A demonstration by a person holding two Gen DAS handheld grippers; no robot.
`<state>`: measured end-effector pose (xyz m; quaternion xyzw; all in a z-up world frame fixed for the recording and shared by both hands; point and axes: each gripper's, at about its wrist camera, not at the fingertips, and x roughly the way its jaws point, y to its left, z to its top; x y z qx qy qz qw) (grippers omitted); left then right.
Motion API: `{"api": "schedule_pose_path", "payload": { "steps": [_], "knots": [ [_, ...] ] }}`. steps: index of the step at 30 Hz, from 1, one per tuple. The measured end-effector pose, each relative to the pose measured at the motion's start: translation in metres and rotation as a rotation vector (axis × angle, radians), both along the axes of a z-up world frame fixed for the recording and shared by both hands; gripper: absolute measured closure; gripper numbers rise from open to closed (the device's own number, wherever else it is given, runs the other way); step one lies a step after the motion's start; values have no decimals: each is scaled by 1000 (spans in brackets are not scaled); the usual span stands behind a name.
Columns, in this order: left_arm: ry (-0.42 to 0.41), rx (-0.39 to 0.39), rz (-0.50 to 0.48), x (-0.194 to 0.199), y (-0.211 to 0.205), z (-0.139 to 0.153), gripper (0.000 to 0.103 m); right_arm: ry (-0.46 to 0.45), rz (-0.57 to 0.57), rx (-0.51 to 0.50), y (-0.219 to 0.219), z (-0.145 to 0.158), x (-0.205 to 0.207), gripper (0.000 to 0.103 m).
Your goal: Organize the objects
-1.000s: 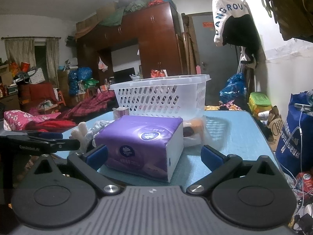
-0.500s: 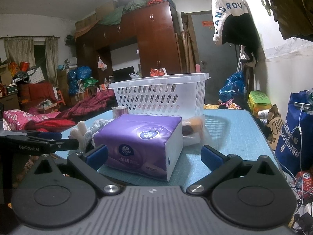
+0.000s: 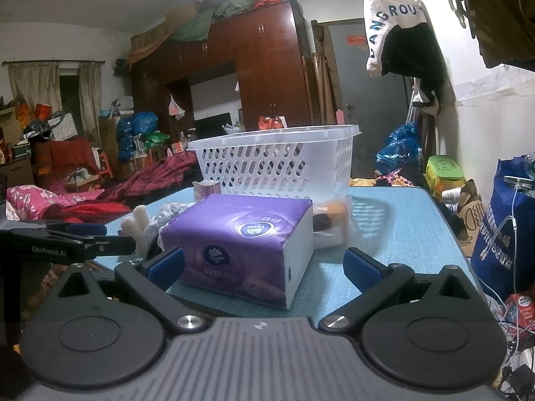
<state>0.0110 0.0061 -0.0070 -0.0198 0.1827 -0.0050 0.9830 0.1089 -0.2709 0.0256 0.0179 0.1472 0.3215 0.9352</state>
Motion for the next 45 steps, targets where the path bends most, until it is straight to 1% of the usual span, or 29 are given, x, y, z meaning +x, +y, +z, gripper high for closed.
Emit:
{"api": "schedule_pose_path", "payload": {
  "steps": [33,34,36,38,40,41,42,43,44,45],
  "knots": [
    [-7,1,-12,-2,-2,0,0,1,-3,3,1,-1,-1,0],
    [-12,4,-12,-2,-2,0,0,1,-4,3,1,-1,-1,0],
    [-64,-5,-13,-8,-2,3,0,0,-5,4,1,-1,-1,0],
    [-122,-19,-23,-13,-1,6,0,-30,-19,9,0,-1,-2,0],
    [-155,-20,-52,-16,-2,9,0,-149,-50,23,-1,-4,-10,0],
    [-171,-14,-70,-15,-3,8,0,-196,-54,19,-1,-6,-12,0],
    [-181,-15,-87,-14,-5,8,0,-220,-55,11,-1,-6,-13,0],
    [-173,-9,-110,-13,-8,7,0,-221,-58,12,-1,-6,-13,0],
    [-154,13,-139,-11,-12,6,0,-216,-58,21,-2,-7,-12,0],
    [-153,33,-159,-10,-16,4,0,-208,-49,34,-3,-7,-11,0]
  ]
}}
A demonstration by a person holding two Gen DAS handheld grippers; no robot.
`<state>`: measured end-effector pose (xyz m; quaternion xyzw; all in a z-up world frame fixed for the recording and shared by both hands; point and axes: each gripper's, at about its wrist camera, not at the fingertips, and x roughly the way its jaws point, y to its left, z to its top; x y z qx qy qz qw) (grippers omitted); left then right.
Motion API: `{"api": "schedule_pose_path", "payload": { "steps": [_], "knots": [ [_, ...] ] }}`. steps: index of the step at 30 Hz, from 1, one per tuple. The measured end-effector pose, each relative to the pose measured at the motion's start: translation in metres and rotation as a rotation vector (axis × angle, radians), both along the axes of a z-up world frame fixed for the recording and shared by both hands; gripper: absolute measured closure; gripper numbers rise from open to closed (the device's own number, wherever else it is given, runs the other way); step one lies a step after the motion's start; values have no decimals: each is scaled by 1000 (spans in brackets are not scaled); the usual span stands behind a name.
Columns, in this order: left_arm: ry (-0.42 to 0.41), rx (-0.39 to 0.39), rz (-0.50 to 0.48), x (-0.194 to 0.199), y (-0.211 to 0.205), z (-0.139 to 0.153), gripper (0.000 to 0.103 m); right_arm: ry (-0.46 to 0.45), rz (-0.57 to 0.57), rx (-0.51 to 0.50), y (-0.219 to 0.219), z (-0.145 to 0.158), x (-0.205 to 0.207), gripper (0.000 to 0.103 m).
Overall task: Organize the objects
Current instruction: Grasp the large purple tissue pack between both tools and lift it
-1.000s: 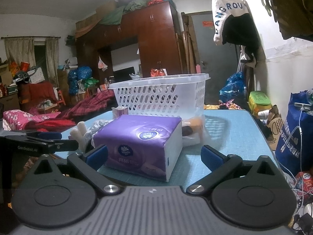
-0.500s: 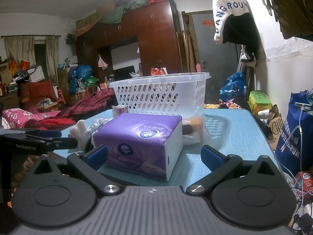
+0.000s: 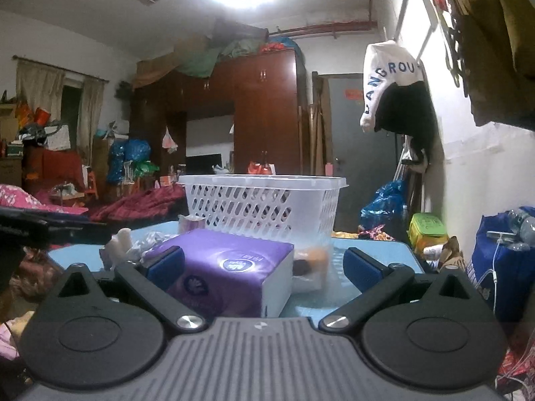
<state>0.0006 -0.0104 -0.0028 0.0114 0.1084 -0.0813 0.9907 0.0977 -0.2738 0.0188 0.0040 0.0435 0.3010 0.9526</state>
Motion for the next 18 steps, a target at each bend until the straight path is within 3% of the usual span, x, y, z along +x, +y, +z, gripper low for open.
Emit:
{"api": "schedule_pose_path", "payload": {
  "steps": [3,8,13,18],
  "knots": [
    [-14,2,-68,-1,-6,-6,3,52,31,-7,-2,0,8,0],
    [17,5,-201,4,-18,-13,26,129,129,27,-9,-10,22,0],
    [67,24,-301,12,-27,-21,41,145,166,12,-9,-15,24,11],
    [75,32,-270,26,-27,-24,43,164,218,-10,-6,-19,30,30]
  ]
}}
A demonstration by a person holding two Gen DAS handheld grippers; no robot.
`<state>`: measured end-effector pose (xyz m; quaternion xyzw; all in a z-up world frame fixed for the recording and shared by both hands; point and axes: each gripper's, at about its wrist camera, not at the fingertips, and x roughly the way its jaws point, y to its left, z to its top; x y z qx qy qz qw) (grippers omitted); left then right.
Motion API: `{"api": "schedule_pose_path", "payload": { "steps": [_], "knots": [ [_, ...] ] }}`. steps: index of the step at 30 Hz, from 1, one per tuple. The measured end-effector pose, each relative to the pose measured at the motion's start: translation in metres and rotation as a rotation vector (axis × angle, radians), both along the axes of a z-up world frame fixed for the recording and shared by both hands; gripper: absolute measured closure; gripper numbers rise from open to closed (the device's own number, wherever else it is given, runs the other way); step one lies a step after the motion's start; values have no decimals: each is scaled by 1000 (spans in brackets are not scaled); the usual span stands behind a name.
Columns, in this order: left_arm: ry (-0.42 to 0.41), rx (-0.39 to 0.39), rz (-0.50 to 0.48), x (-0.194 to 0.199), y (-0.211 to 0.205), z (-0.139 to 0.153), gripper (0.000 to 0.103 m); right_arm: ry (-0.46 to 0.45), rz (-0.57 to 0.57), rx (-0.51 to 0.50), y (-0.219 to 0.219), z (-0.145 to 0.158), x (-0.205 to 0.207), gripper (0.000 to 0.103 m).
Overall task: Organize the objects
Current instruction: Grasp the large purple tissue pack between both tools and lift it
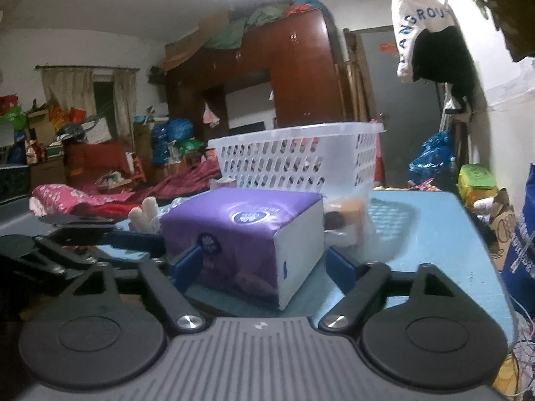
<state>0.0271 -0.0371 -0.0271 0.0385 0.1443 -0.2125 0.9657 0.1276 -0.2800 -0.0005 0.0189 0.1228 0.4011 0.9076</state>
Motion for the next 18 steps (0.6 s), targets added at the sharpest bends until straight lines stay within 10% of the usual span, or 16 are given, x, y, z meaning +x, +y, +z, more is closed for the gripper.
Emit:
{"api": "schedule_pose_path", "payload": {
  "steps": [18],
  "knots": [
    [-39,-1,-1,14,0,-4,48,-26,37,-47,-1,-1,-2,44]
  ]
}}
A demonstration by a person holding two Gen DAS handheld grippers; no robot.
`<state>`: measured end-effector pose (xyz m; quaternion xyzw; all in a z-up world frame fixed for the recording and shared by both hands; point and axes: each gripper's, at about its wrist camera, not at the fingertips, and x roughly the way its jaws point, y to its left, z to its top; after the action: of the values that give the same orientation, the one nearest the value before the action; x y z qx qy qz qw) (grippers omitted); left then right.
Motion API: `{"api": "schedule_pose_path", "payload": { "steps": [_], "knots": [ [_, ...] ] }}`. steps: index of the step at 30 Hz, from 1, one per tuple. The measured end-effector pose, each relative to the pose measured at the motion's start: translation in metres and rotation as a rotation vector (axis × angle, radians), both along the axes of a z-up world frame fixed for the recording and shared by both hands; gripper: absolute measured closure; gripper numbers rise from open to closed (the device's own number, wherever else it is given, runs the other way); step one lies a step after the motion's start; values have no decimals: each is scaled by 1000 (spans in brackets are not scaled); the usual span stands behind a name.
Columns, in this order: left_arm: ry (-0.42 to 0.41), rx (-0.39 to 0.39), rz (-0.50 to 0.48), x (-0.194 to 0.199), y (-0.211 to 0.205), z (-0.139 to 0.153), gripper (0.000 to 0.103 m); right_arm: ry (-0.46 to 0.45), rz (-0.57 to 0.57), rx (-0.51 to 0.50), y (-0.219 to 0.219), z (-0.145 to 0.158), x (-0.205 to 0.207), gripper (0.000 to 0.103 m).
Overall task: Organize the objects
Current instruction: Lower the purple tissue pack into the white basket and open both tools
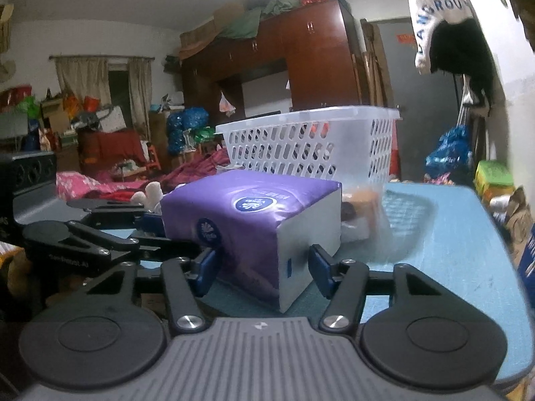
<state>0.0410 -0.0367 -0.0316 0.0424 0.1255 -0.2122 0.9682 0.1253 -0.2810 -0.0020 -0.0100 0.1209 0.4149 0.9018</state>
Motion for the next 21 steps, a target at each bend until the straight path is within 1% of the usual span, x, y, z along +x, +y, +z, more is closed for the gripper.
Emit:
{"api": "schedule_pose_path", "payload": {
  "steps": [3,6,8,10,13,15,17,19,21],
  "knots": [
    [-32,-17,-13,-9,4,12,48,-51,-6,-10,1,10,-11,45],
    [-69,-19,-19,-17,6,33,48,-98,-8,-17,2,28,-21,46],
    [-101,-12,-15,-16,10,56,48,-134,-8,-28,6,47,-22,46],
    [-142,-19,-6,-11,16,85,48,-171,-1,-28,12,75,-17,46],
    [-178,-15,14,11,28,129,48,-227,8,-19,28,118,1,46],
    [-162,-11,36,38,36,153,48,-248,8,-29,42,142,21,46],
    [-115,13,53,76,43,170,48,-216,3,-26,56,158,47,46],
    [-43,18,61,117,51,175,48,-177,-7,-64,74,167,79,46],
    [45,12,65,159,61,172,47,-92,-10,-97,90,167,120,46]
  ]
}}
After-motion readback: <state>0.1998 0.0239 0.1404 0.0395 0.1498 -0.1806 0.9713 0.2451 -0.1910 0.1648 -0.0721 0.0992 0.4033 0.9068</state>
